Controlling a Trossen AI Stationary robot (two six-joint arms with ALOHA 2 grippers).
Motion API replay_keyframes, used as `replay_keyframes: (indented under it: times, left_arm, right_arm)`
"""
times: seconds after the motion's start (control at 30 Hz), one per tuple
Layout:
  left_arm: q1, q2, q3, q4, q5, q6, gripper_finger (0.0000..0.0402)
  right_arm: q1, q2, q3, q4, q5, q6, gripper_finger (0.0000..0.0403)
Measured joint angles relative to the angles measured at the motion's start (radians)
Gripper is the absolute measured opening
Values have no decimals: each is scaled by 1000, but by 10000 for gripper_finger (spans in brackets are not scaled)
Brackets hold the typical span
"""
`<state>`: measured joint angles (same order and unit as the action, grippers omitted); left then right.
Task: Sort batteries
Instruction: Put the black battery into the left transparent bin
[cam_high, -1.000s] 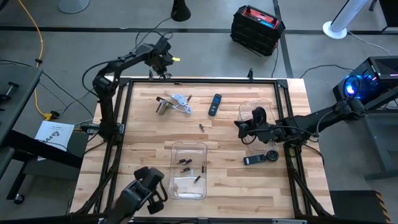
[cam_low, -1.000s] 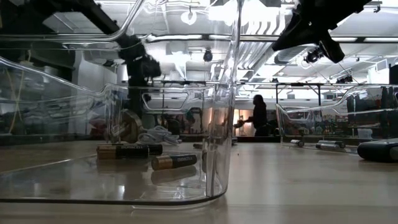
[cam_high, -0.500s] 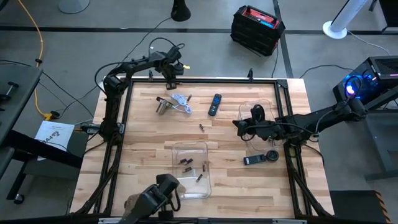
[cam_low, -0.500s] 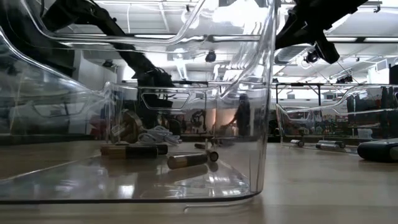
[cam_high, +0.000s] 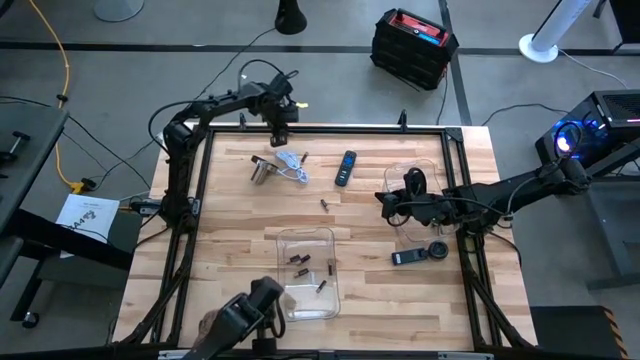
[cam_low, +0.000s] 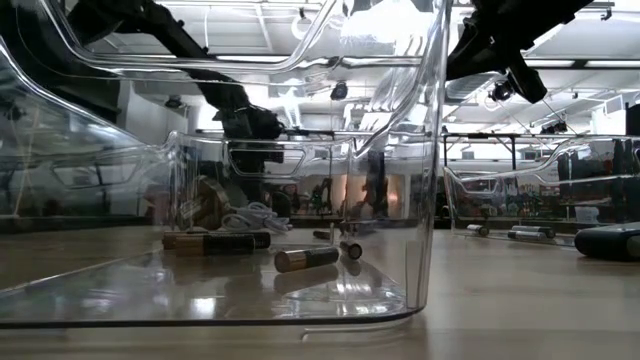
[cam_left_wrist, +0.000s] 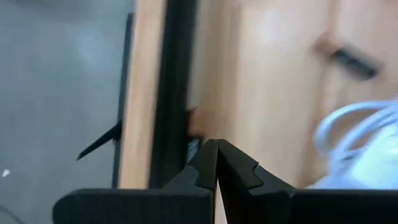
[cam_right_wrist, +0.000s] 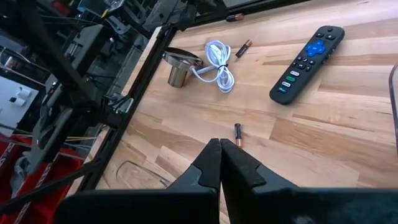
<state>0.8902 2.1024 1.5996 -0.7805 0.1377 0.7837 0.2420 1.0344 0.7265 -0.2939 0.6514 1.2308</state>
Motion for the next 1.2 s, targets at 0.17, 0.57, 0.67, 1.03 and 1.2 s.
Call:
replay_keyframes:
  times: [0.17, 0.57, 0.67, 1.03, 1.2]
  left_arm:
    - [22, 41, 0, 13, -25, 14, 0]
    - [12, 63, 1, 53, -95, -4, 0]
    - [1, 67, 6, 5, 16, -23, 0]
    - [-45, -62, 0, -28, 22, -21, 0]
    - [-24, -73, 1, 74, 38, -23, 0]
  right_arm:
    - [0, 0, 0, 0, 0, 2, 0]
    - [0, 0, 0, 8, 0, 26, 0]
    - [0, 0, 0, 6, 0, 26, 0]
    - [0, 0, 0, -1, 0, 18, 0]
    - [0, 0, 0, -1, 0, 2, 0]
